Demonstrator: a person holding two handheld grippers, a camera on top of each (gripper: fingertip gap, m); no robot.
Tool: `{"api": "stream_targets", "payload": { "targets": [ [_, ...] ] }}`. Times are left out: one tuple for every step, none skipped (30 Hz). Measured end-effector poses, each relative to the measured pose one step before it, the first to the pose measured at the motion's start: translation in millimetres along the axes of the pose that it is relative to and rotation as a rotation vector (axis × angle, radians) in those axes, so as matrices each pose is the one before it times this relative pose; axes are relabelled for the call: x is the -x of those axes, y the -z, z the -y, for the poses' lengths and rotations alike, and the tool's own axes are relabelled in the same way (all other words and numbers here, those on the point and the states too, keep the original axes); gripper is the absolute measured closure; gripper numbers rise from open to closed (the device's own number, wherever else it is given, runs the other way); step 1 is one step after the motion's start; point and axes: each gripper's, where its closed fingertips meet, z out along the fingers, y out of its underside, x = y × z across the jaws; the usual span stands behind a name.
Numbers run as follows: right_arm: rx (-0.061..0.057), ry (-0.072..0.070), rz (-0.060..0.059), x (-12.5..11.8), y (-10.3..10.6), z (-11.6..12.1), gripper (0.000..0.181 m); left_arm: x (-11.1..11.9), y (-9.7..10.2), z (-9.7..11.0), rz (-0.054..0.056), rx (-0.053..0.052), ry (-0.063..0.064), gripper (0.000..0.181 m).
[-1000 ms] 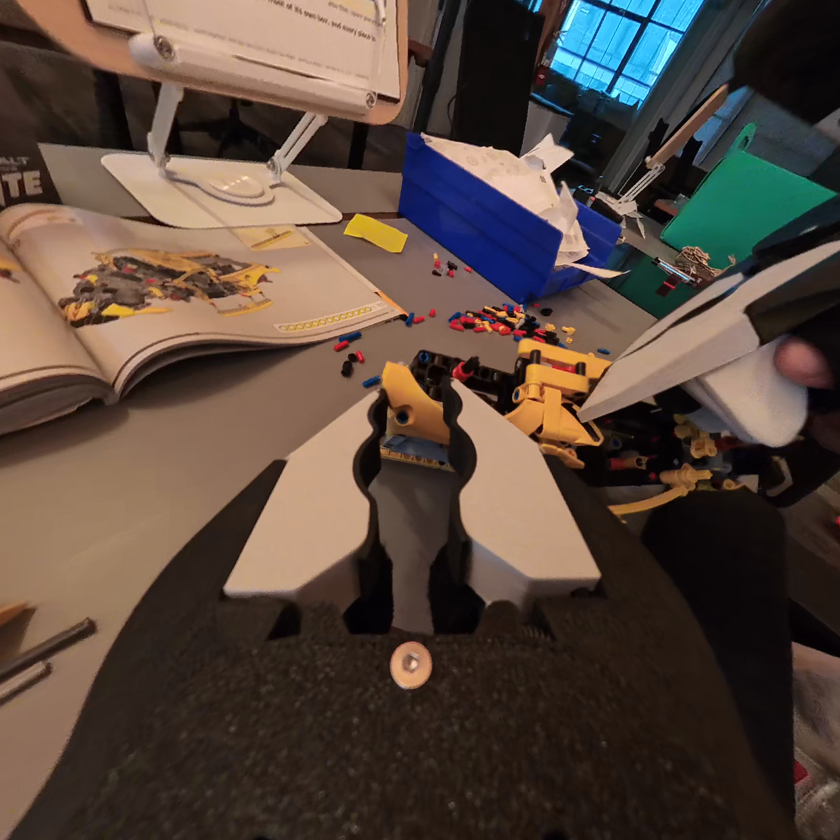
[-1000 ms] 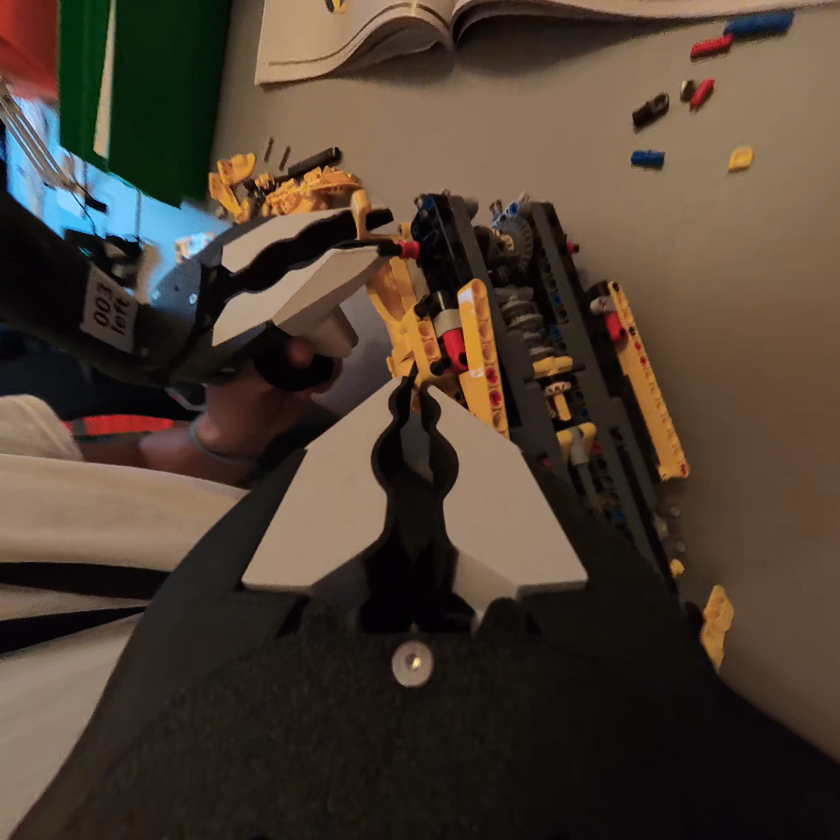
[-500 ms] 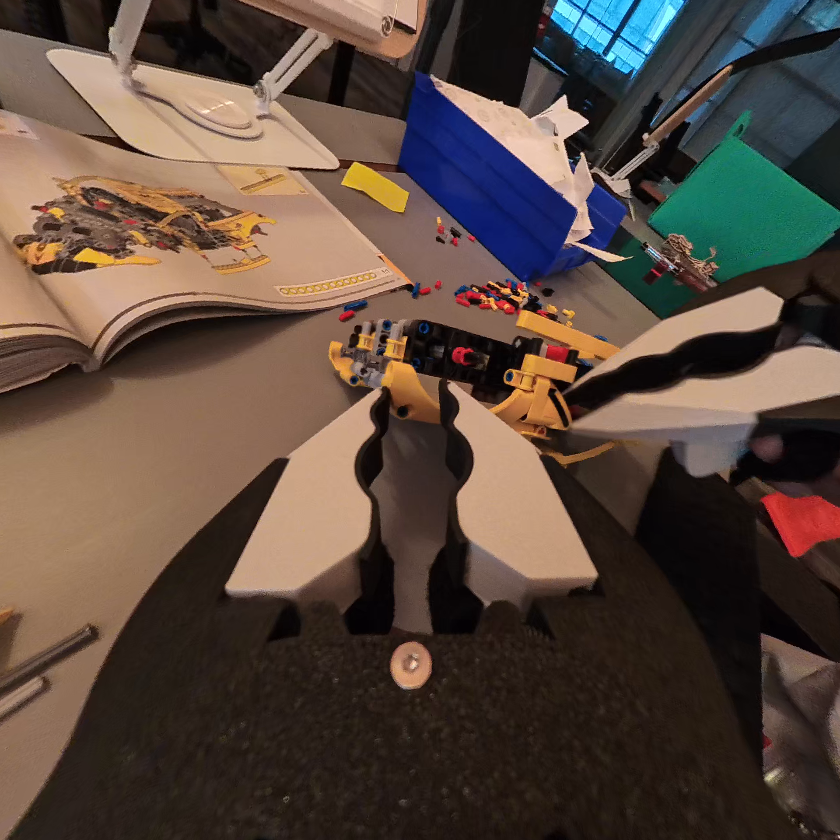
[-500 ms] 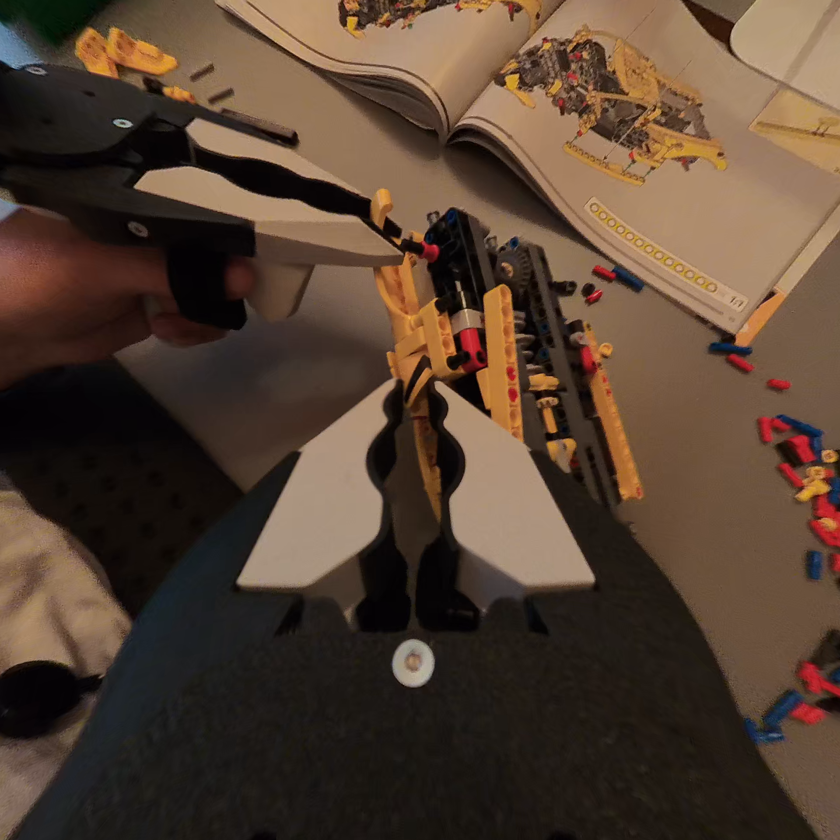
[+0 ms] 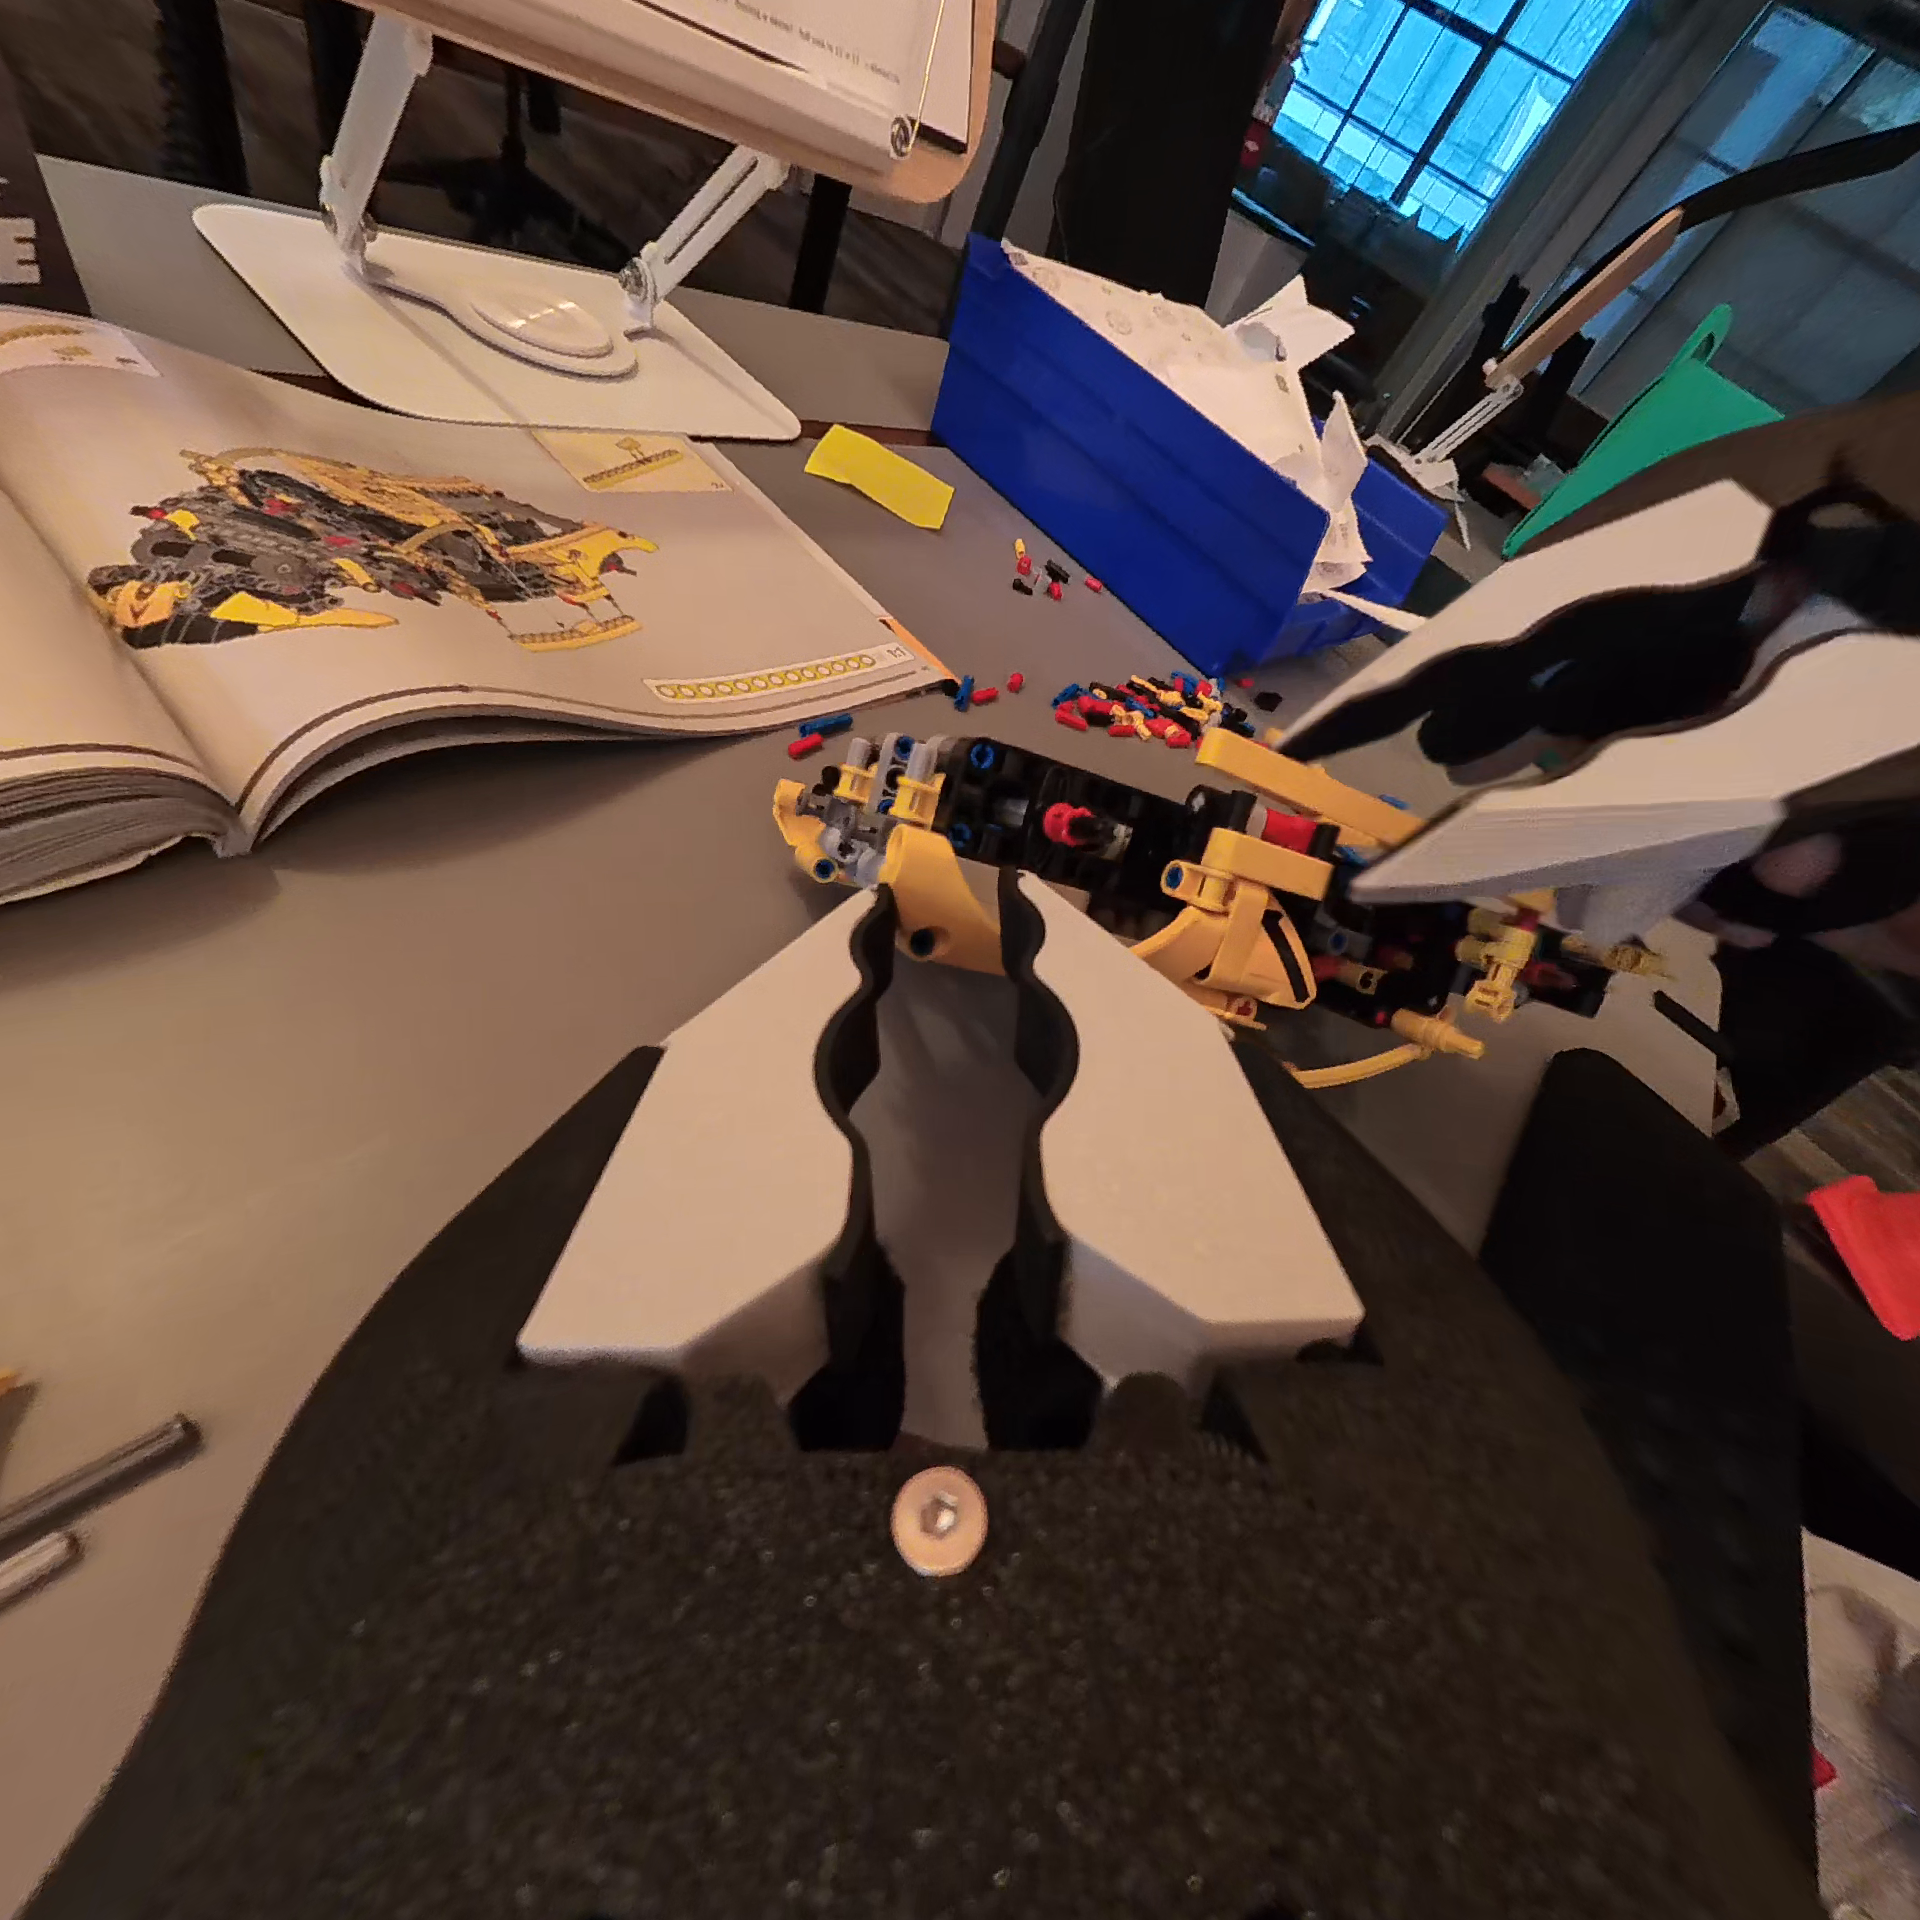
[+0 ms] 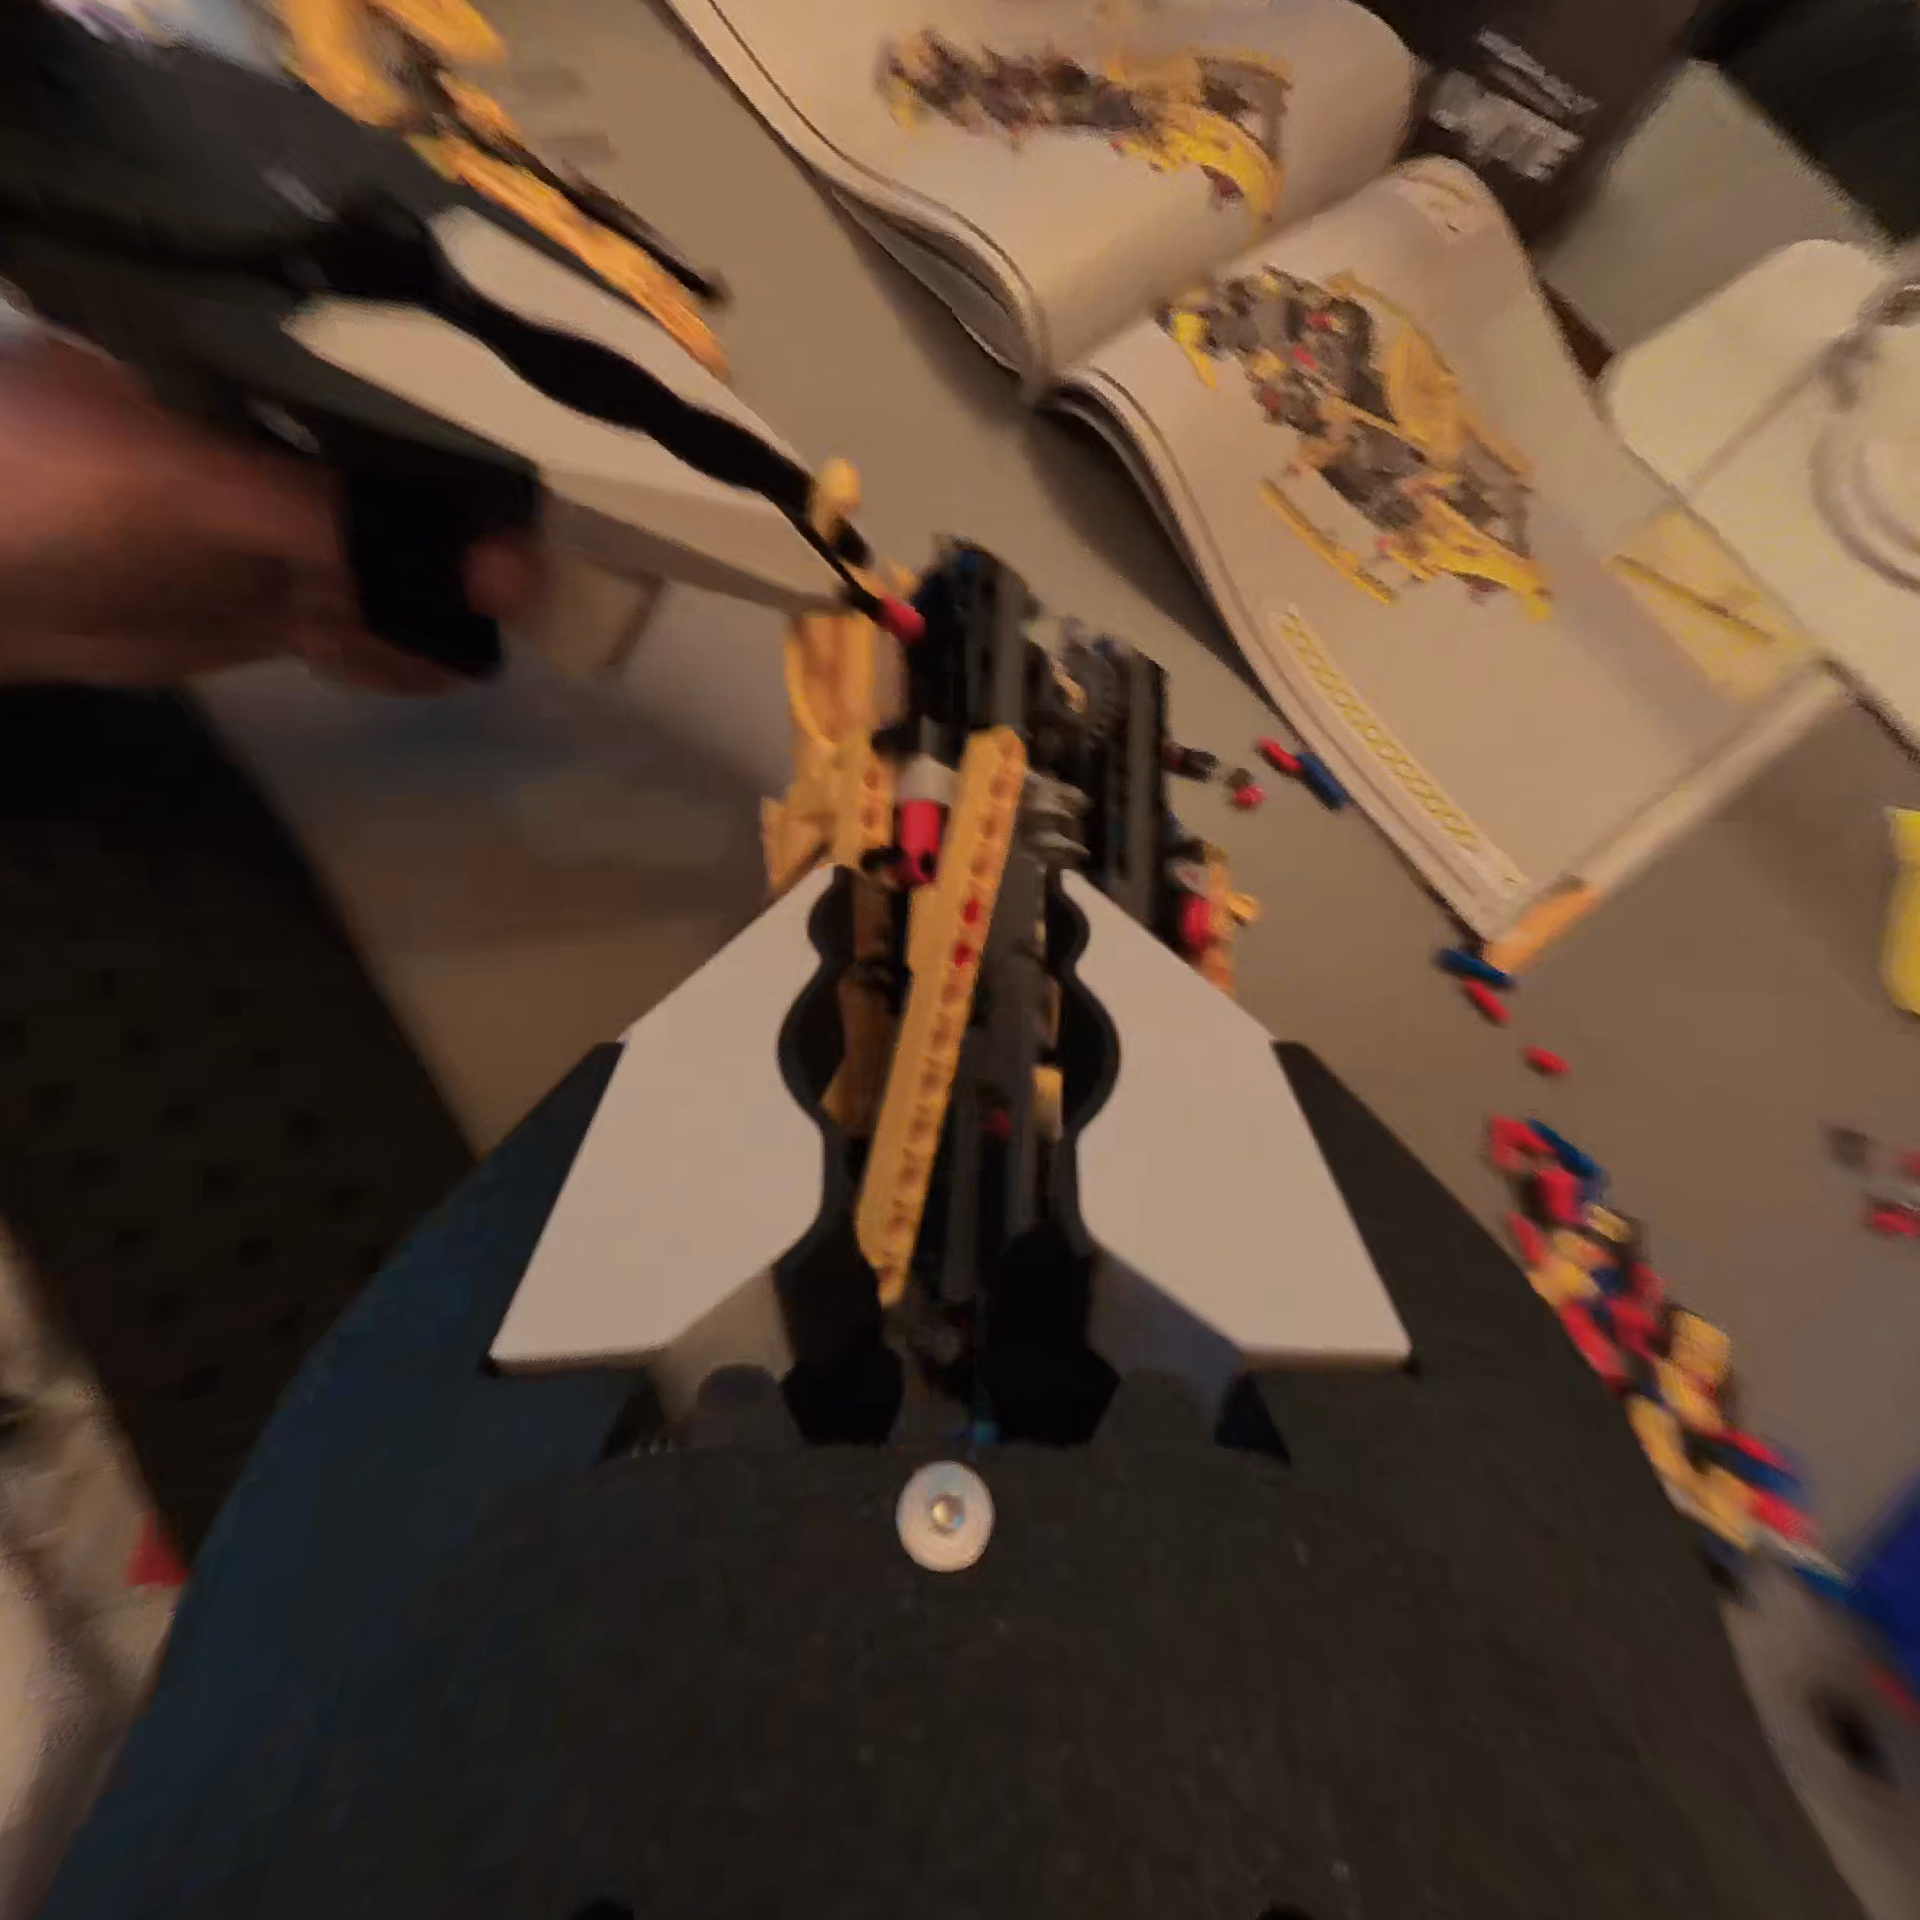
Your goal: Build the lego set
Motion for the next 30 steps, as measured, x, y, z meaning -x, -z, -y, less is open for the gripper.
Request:
{"api": "stream_targets", "payload": {
  "targets": [
    [-0.0306,-0.0426,0.1000,8.95,0.97,6.30,0.146,-0.60,-0.21,0.65,-0.0013,-0.0039,-0.0010,0.162],
    [-0.0143,-0.0423,0.0599,2.94,0.17,3.02,0.145,-0.74,-0.09,0.66,0.0001,-0.0060,-0.0065,0.162],
    [-0.0019,-0.0408,0.0308,-1.44,-1.41,-0.04,0.145,-0.92,-0.11,0.49,-0.0005,-0.0044,-0.0092,0.162],
    [0.0074,-0.0339,0.0406,0.78,-2.56,-1.71,0.146,-0.76,0.01,0.41,0.0002,-0.0022,-0.0068,0.162],
    [0.0120,-0.0313,0.0394,1.83,-2.72,-1.98,0.147,-0.26,0.01,0.11,0.0038,0.0000,-0.0039,0.162],
    [-0.0012,-0.0210,0.0199,1.17,-0.92,0.46,0.150,0.82,-0.02,-0.41,0.0090,0.0039,-0.0037,0.163],
    [-0.0043,0.0054,-0.0036,-0.07,0.34,0.53,0.161,0.74,-0.04,-0.47,0.0066,0.0036,-0.0034,0.163],
    [-0.0051,0.0181,-0.0077,1.05,0.45,0.06,0.170,0.06,0.06,0.17,0.0005,-0.0005,-0.0033,0.164],
    [0.0010,0.0218,-0.0125,0.89,0.06,-0.63,0.173,0.24,-0.02,-0.01,0.0032,0.0002,-0.0051,0.164],
    [-0.0149,0.0111,-0.0009,2.89,-0.23,1.37,0.173,0.83,-0.05,-0.44,0.0081,0.0034,-0.0065,0.164],
    [-0.0054,0.0009,-0.0037,1.80,-0.93,0.08,0.173,0.66,0.05,-0.58,0.0064,0.0031,-0.0043,0.164],
    [0.0048,0.0006,-0.0042,0.97,-1.01,-0.82,0.173,0.27,0.13,-0.38,0.0020,0.0010,0.0002,0.165],
    [0.0075,0.0053,0.0020,1.74,-0.07,-0.68,0.173,-0.12,0.20,0.01,-0.0020,-0.0021,0.0038,0.165],
    [0.0058,0.0146,-0.0040,1.38,0.01,-0.53,0.173,-0.33,0.00,0.35,-0.0027,-0.0030,0.0037,0.165],
    [0.0037,0.0209,-0.0121,0.97,-0.45,-0.75,0.173,-0.13,-0.10,0.17,-0.0002,-0.0008,-0.0007,0.165],
    [0.0044,0.0257,-0.0144,1.47,-0.71,-0.84,0.173,0.11,-0.22,-0.07,0.0017,0.0000,-0.0033,0.166],
    [0.0070,0.0218,-0.0172,1.39,-1.27,-1.14,0.172,0.50,-0.24,-0.17,0.0033,0.0006,-0.0025,0.166],
    [0.0064,0.0082,-0.0134,2.05,-1.50,-0.71,0.172,0.67,-0.23,-0.50,0.0048,0.0025,-0.0021,0.166],
    [0.0061,0.0073,-0.0115,2.39,-1.53,-0.69,0.172,0.93,-0.27,-0.55,0.0040,0.0023,-0.0021,0.167],
    [0.0045,0.0110,-0.0179,1.48,-1.66,-0.78,0.172,0.97,-0.36,-0.54,0.0031,0.0024,-0.0004,0.167],
    [-0.0039,0.0098,-0.0216,1.17,-1.58,-0.24,0.172,1.22,-0.52,-1.02,0.0023,0.0048,0.0022,0.167],
    [-0.0062,0.0115,-0.0232,0.45,-1.86,-0.30,0.173,1.56,-0.64,-1.69,0.0011,0.0078,0.0065,0.167],
    [-0.0011,0.0033,-0.0163,0.40,-2.15,-1.04,0.173,1.66,-0.68,-2.21,0.0003,0.0109,0.0129,0.167],
    [0.0012,-0.0031,-0.0053,1.01,-2.07,-1.22,0.173,1.33,-0.56,-2.38,-0.0018,0.0113,0.0168,0.167],
    [0.0026,-0.0066,0.0015,1.04,-2.01,-1.48,0.173,1.00,-0.57,-2.17,-0.0027,0.0095,0.0145,0.167],
    [0.0037,-0.0091,0.0057,1.10,-2.04,-1.50,0.173,1.37,-0.56,-2.18,-0.0005,0.0097,0.0090,0.167],
    [0.0038,-0.0058,0.0071,1.26,-2.14,-1.27,0.173,1.72,-0.51,-2.13,0.0022,0.0103,0.0056,0.167],
    [-0.0040,0.0030,0.0011,0.67,-1.77,-0.14,0.173,1.80,-0.60,-1.51,0.0032,0.0075,0.0036,0.168],
    [-0.0058,0.0075,-0.0050,-0.10,-0.95,0.57,0.173,1.48,-0.70,-1.16,0.0008,0.0065,0.0018,0.168],
    [0.0030,0.0038,-0.0036,-0.21,-0.77,-0.08,0.173,0.89,-0.62,-1.29,-0.0030,0.0079,0.0038,0.168]
  ]
}}
